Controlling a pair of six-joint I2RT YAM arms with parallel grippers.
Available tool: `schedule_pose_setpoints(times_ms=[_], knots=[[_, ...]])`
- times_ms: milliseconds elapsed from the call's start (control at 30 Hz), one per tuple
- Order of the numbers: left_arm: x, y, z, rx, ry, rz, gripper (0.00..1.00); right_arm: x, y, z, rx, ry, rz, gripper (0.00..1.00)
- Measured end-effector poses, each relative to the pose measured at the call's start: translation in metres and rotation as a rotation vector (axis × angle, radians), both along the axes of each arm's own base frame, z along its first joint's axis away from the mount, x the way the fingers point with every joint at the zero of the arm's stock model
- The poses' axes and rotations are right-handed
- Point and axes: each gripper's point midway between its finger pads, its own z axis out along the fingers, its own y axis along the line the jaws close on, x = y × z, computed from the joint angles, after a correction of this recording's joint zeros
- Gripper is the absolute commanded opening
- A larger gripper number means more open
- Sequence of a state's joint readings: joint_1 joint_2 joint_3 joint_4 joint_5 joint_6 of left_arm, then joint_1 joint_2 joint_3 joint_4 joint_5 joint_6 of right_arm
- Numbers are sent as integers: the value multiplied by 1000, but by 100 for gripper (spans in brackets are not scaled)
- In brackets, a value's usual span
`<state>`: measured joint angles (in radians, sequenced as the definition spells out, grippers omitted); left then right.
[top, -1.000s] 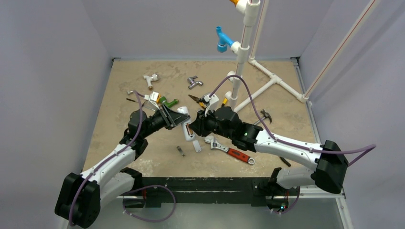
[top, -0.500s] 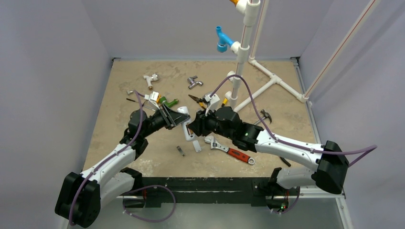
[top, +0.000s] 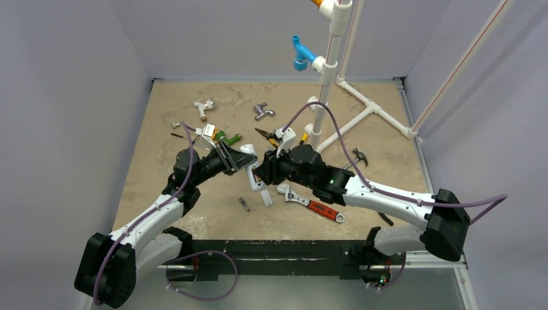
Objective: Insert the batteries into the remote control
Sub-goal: Load the battery into the remote control.
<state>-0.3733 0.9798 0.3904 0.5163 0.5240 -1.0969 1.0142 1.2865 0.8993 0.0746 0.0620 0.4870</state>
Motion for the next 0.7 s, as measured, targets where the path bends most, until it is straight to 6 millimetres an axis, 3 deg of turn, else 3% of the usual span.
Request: schedule_pose_setpoints(times_ms=[500,700], knots=[[0,0,0,1,1,2,0,1,2,-11,-22,14,0,27],[0,0,0,1,1,3,0,1,2,-11,-22,15,0,36]])
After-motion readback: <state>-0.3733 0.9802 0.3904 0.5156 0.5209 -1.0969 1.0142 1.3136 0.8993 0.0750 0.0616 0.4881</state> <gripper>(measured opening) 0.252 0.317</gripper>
